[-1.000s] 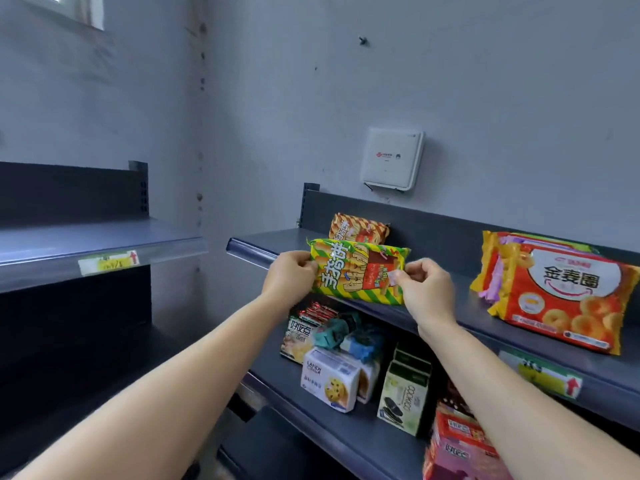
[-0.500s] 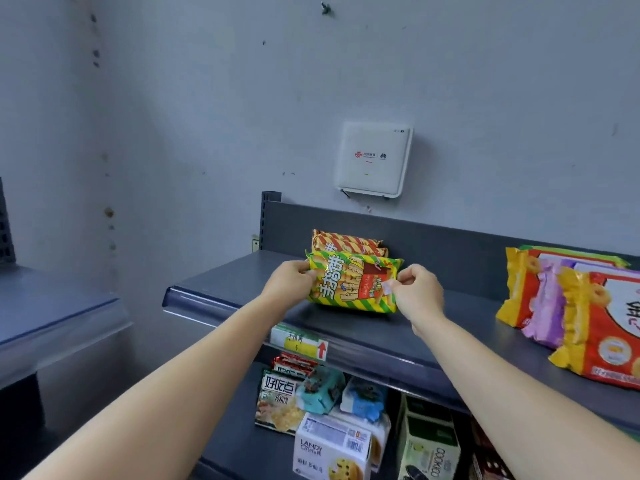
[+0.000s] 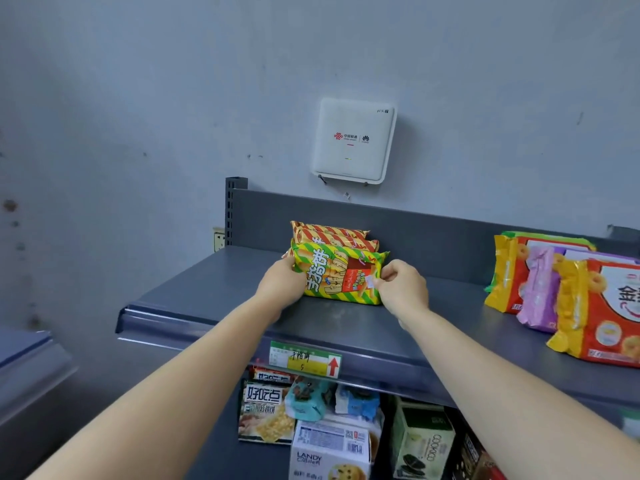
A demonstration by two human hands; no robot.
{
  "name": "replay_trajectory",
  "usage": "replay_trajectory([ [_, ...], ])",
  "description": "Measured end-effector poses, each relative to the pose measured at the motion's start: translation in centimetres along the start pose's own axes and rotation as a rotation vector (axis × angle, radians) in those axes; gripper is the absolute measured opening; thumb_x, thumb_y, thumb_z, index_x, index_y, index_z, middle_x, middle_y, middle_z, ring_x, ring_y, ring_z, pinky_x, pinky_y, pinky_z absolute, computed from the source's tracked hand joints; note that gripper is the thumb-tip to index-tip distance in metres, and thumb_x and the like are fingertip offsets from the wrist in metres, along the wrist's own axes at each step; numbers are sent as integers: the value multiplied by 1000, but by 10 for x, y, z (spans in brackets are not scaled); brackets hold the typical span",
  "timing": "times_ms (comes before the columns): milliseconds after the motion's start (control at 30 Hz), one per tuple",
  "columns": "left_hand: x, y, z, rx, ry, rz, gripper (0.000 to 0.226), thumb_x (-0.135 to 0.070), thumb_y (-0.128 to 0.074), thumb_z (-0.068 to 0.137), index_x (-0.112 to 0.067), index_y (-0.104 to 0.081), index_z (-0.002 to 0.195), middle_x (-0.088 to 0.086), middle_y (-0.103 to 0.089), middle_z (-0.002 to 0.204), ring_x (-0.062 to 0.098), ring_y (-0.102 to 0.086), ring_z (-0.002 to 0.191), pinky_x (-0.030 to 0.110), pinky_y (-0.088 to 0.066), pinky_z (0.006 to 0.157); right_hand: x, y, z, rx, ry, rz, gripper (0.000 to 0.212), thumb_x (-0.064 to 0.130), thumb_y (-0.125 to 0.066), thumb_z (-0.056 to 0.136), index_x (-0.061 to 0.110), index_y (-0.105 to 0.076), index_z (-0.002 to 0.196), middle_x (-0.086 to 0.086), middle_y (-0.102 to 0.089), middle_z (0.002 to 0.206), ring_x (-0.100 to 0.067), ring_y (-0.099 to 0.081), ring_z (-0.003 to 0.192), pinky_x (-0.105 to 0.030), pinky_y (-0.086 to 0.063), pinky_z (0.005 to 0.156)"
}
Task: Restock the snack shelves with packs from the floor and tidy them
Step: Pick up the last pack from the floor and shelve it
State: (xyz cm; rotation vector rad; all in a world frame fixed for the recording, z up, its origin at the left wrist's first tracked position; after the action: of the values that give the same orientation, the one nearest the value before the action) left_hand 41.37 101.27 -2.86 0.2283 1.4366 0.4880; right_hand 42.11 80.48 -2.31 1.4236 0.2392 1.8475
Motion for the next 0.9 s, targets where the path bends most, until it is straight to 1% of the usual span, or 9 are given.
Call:
replay_trajectory([
  [167,-1,-1,-5,5,-34,9,29,-11,-43,96,-20,-50,123,-4,-57,107,18,-55,97,30,-43,77,3,4,-6,59,7,-58,18,28,-69,88,19,-61,102,0,-68,104,-19,-63,94,-34,-55,76],
  [233,-1,-1,-9,-17,-74,61,24,-13,-46,96,-20,-48,119,-5,-55,108,19,-54,96,31,-42,76,3,11,-14,74,15,-65,26,26,-68,88,18,-61,111,0,-67,110,-19,-62,100,-36,-55,83],
  [300,-5,-1,-16,-47,-118,111,23,-18,-52,93,-21,-50,116,0,-58,115,23,-57,103,36,-48,81,1,21,-23,73,25,-78,27,23,-66,89,18,-61,115,0,-65,115,-20,-60,105,-34,-52,86],
  [400,-19,-4,-35,-75,-176,212,41,-22,-55,93,-14,-47,133,11,-51,131,31,-50,121,44,-47,97,-7,47,-37,55,41,-118,21,24,-63,90,20,-65,110,1,-65,114,-18,-59,103,-30,-50,81],
  [467,-31,-11,-50,-86,-209,258,51,-21,-55,95,-10,-40,142,11,-42,145,31,-41,131,44,-39,104,-15,70,-47,38,41,-170,15,28,-61,90,21,-67,103,3,-67,108,-17,-58,96,-26,-46,69],
  [533,-45,-24,-66,-77,-261,304,55,-22,-54,95,-13,-37,146,10,-37,151,30,-37,136,44,-37,107,-26,97,-57,15,37,-222,12,30,-60,90,23,-66,98,5,-67,104,-16,-58,94,-27,-46,67],
  [633,-69,-55,-94,-44,-366,367,52,-21,-54,94,-11,-43,143,13,-43,146,31,-41,133,42,-37,108,-51,145,-73,-18,22,-252,10,30,-60,89,23,-66,94,5,-67,103,-19,-61,98,-31,-50,78],
  [733,-95,-97,-129,3,-464,399,46,-20,-54,93,-9,-50,138,13,-53,137,31,-47,126,38,-39,104,-82,198,-96,-53,5,-297,9,29,-60,90,23,-65,95,4,-67,104,-21,-60,98,-30,-47,76],
  [900,-135,-185,-208,140,-611,430,39,-22,-51,94,-15,-57,132,6,-57,134,28,-50,124,40,-43,101,-151,292,-152,-103,-86,-438,10,32,-61,90,25,-65,96,4,-67,104,-22,-62,95,-37,-54,80],
])
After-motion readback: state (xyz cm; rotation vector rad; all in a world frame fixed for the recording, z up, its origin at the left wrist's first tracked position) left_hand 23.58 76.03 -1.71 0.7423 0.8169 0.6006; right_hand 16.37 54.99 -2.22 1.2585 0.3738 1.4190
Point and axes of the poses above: each hand's wrist, its own z-axis towards the middle knuckle, its own y-axis out of the back of the hand, x = y × z, the point moved 3 cm from there along z, towards the middle knuckle
